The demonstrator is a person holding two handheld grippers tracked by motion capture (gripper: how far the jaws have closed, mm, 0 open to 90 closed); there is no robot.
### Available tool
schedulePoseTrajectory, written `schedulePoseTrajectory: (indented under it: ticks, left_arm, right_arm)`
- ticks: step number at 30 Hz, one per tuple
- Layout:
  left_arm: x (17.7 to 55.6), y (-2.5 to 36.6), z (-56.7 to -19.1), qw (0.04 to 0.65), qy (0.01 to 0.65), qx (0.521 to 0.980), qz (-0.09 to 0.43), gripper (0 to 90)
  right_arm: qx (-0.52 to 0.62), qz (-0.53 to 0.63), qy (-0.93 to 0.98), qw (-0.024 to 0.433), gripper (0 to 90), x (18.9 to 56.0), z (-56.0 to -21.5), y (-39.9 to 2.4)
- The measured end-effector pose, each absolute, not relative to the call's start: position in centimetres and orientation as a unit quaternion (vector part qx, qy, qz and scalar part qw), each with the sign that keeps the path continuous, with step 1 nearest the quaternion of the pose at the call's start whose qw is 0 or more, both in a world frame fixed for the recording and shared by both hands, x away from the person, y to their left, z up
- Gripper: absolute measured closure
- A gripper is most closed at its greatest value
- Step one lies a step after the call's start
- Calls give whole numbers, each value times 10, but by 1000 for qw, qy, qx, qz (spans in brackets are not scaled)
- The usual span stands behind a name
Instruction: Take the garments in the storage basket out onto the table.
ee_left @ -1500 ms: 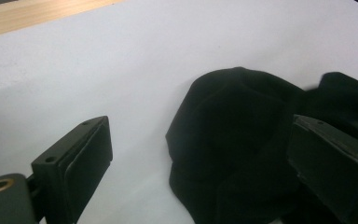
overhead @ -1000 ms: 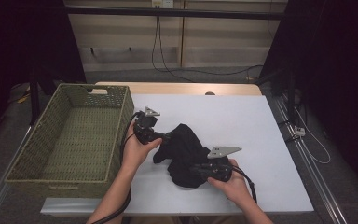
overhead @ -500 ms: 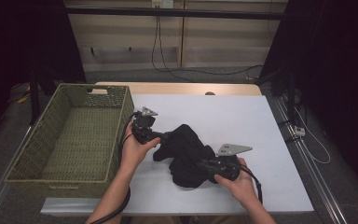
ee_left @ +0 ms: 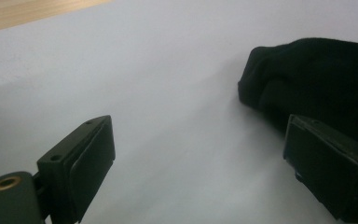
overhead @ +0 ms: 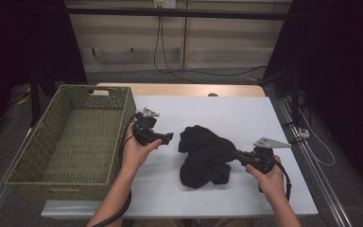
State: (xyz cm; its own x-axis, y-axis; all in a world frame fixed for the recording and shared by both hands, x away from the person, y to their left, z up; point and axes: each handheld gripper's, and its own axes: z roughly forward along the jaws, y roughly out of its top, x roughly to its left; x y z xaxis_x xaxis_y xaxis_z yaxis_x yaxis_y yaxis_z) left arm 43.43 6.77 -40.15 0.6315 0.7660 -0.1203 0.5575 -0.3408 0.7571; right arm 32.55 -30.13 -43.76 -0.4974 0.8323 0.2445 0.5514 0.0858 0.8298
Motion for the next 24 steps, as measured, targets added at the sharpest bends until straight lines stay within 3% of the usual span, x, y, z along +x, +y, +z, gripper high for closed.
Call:
schedulePoseTrajectory:
  ticks: [24]
  left_arm:
    - [432, 66, -400, 395, 393, 820, 130, 89]
  right_arm:
    - [543, 404, 715, 175, 868, 334, -460, -330]
